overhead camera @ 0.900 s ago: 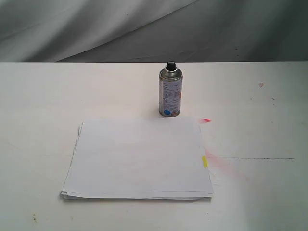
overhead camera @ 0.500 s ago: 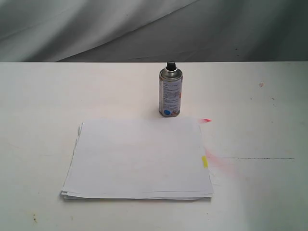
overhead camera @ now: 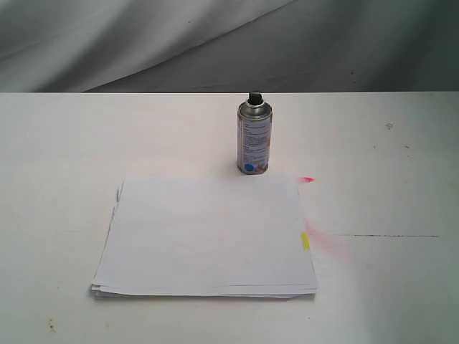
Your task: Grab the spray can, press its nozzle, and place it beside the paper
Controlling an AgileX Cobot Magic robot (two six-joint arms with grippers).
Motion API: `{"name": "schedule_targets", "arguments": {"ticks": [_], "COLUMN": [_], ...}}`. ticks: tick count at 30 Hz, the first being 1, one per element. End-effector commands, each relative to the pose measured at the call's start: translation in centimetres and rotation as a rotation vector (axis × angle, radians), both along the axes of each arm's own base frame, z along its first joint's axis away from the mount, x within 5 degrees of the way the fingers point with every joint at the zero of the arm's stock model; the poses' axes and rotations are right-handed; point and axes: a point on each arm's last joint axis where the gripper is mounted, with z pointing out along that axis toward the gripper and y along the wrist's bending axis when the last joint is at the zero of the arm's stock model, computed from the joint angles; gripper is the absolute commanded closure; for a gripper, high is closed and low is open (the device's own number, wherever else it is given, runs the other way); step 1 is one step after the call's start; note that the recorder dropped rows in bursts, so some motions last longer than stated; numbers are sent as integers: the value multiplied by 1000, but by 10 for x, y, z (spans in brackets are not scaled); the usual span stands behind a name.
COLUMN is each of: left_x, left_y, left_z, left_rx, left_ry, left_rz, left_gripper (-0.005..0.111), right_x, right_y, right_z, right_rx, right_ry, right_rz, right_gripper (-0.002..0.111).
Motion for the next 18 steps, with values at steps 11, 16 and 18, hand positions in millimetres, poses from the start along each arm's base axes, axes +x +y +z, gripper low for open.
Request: {"name": "schedule_targets", "arguments": {"ticks": [11, 16, 18], "left_x": [0, 0, 0], "left_y": [0, 0, 0], "left_z": [-1, -1, -1], "left_rx": [1, 1, 1], "left_ry": [-7, -7, -7], "left_rz": [-3, -3, -3], "left_gripper": [107, 107, 107], "right_x": [17, 50, 66], "right_y": [3, -1, -2], "right_z": [77, 108, 117], "right_rx": [129, 98, 101], "right_ry": [104, 179, 210], "right_rz": [32, 23, 24], "right_gripper": [108, 108, 108]}}
